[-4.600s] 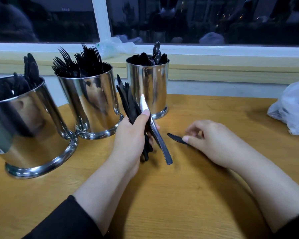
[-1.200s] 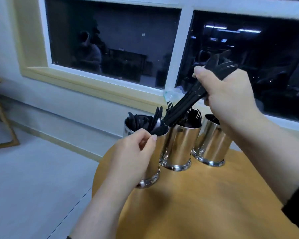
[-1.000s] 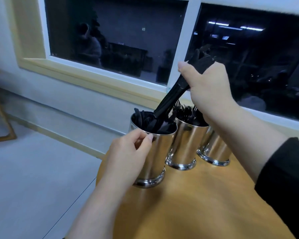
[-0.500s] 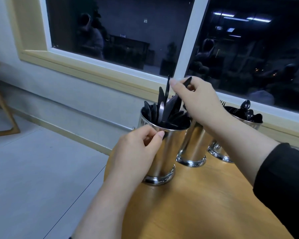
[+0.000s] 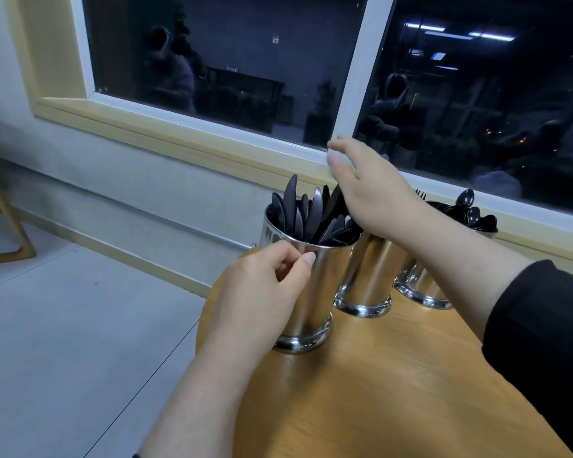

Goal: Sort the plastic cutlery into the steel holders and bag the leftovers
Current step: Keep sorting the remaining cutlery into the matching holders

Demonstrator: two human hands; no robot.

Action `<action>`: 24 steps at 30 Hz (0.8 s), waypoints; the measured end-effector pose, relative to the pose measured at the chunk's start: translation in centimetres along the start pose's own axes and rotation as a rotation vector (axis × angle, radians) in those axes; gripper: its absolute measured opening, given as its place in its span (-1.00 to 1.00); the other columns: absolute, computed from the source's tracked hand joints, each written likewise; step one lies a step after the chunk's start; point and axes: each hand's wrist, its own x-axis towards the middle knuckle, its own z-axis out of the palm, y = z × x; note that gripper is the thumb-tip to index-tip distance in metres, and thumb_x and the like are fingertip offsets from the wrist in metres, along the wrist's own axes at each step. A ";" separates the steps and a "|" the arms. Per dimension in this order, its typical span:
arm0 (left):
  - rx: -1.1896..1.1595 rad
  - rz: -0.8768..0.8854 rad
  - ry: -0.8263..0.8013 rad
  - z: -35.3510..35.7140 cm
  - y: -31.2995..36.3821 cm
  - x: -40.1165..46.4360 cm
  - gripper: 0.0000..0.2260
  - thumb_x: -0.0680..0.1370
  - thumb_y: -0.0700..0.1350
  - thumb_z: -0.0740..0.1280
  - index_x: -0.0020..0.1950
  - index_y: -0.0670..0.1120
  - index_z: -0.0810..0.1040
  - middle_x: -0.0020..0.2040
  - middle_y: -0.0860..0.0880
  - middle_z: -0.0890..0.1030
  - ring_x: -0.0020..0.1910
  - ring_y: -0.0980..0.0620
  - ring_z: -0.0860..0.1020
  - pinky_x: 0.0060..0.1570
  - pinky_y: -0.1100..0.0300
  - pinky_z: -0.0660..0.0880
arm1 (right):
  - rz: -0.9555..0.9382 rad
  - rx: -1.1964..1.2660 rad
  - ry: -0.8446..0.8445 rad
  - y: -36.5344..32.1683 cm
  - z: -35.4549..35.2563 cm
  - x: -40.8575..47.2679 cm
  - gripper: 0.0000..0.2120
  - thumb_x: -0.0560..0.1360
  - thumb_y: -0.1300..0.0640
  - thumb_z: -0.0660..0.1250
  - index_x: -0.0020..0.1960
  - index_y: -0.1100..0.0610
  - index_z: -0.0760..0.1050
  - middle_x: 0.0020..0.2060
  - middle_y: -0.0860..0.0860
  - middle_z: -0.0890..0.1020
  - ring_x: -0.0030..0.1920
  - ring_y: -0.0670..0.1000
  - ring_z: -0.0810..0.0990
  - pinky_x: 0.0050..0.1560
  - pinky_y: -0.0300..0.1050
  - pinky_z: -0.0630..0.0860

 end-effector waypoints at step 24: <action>0.080 0.095 -0.303 16.3 7.6 -7.2 -0.90 0.64 0.03 0.31 -0.07 0.13 0.55 -0.34 0.10 0.60 -0.23 -0.04 0.60 -0.14 -0.09 0.57 | 0.159 0.113 0.293 16.1 -5.7 -27.1 -0.79 0.64 0.08 0.23 0.10 0.08 0.64 0.00 -0.13 0.65 0.07 -0.19 0.59 0.12 -0.19 0.51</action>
